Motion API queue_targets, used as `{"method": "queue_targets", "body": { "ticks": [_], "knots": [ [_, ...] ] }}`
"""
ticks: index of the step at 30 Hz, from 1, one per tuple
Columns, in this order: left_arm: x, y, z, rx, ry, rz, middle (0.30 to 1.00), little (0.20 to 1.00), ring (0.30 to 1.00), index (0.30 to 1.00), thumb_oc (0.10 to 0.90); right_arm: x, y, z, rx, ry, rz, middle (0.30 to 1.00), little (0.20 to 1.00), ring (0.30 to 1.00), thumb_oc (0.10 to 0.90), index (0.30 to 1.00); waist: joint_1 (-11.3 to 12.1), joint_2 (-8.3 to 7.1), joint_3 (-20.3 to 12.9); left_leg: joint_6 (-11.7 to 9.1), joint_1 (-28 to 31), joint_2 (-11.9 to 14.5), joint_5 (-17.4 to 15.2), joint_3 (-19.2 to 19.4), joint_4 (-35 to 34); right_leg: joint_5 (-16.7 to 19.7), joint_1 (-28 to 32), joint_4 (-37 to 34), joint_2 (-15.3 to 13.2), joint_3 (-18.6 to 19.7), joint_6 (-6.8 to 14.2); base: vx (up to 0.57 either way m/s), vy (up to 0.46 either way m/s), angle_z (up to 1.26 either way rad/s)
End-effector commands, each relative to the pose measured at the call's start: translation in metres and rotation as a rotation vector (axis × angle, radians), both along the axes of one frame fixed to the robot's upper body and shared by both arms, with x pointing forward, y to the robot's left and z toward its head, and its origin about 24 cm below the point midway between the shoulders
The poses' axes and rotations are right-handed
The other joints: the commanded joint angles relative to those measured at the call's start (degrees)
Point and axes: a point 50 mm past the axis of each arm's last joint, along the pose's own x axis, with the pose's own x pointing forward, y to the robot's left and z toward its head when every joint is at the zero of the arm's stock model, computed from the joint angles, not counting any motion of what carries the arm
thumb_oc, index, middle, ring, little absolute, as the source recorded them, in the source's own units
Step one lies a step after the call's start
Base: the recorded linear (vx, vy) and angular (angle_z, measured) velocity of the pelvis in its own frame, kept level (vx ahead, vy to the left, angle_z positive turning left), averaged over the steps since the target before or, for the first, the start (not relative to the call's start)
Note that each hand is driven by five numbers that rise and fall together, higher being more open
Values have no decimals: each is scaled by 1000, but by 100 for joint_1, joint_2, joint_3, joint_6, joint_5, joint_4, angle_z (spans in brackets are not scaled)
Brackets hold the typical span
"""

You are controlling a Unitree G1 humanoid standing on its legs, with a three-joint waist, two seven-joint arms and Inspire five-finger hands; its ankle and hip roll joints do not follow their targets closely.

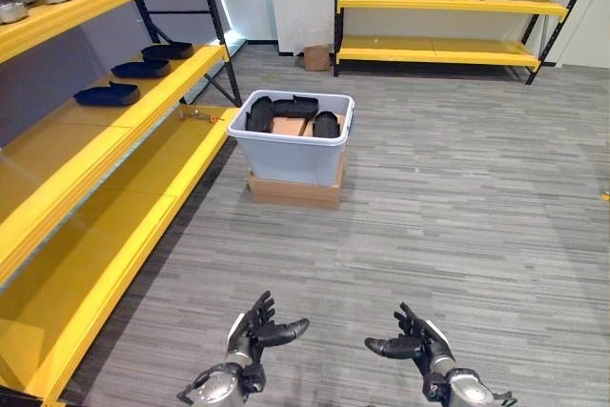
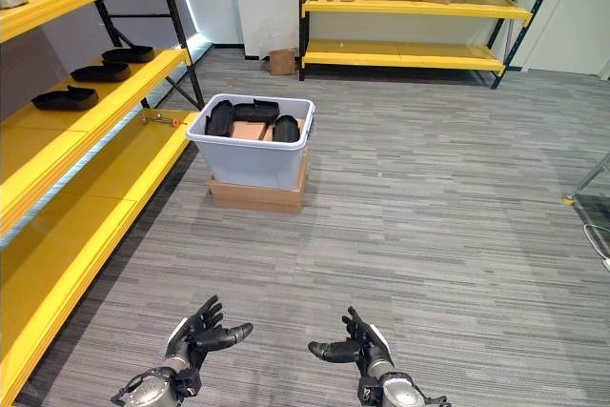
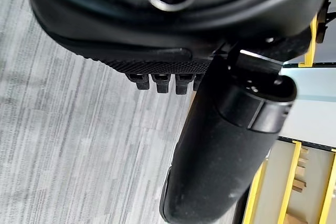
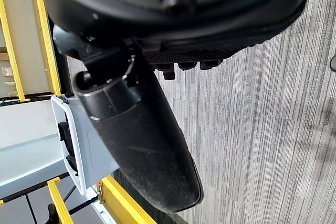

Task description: Move parts from the plastic box to the shelf.

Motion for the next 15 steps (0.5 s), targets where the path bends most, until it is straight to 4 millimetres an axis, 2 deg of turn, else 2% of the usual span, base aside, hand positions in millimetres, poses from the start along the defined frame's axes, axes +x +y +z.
{"method": "queue_targets", "body": {
  "ticks": [1,15],
  "knots": [
    [36,5,31,4,-206,0,1000,1000,1000,1000,900,32,11,26,50,-187,19,1000,1000,1000,900,1000,43,-245,-174,-380,-136,368,-18,-483,-53,-117,204,46,-563,95,549,0,0,0],
    [35,6,32,10,-212,-16,1000,1000,1000,1000,900,32,12,27,54,-192,30,1000,1000,1000,900,1000,20,-219,-168,-374,-122,376,-43,-473,-53,-122,192,46,-549,130,546,0,0,0]
  ]
}}
